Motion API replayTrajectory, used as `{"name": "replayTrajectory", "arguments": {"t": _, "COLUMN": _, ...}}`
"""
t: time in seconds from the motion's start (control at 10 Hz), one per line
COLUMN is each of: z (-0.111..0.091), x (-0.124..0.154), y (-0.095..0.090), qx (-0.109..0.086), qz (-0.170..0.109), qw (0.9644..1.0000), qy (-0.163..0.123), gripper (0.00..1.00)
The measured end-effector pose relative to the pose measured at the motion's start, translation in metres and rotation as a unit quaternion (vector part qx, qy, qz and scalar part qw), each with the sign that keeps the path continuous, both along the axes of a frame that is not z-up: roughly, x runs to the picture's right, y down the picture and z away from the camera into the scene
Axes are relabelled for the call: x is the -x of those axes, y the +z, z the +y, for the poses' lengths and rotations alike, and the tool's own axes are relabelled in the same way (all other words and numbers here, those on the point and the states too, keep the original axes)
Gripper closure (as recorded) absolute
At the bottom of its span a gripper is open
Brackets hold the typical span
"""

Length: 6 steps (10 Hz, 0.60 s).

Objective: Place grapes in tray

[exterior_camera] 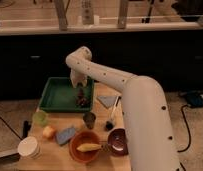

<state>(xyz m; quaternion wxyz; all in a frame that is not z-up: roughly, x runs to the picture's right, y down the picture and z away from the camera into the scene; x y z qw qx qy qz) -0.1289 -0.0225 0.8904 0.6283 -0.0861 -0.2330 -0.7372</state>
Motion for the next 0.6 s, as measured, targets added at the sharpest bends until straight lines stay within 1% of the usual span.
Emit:
{"name": "replayTrajectory", "arguments": {"t": 0.3, "z": 0.0045, "x": 0.0056, "y": -0.0025, "qx": 0.005, "qz": -0.005, "qw": 1.0, "qy": -0.004, "gripper": 0.2}}
{"name": "replayTrajectory", "arguments": {"t": 0.6, "z": 0.0028, "x": 0.0056, "y": -0.0068, "qx": 0.001, "qz": -0.009, "qw": 0.9999, "qy": -0.005, "gripper": 0.2}}
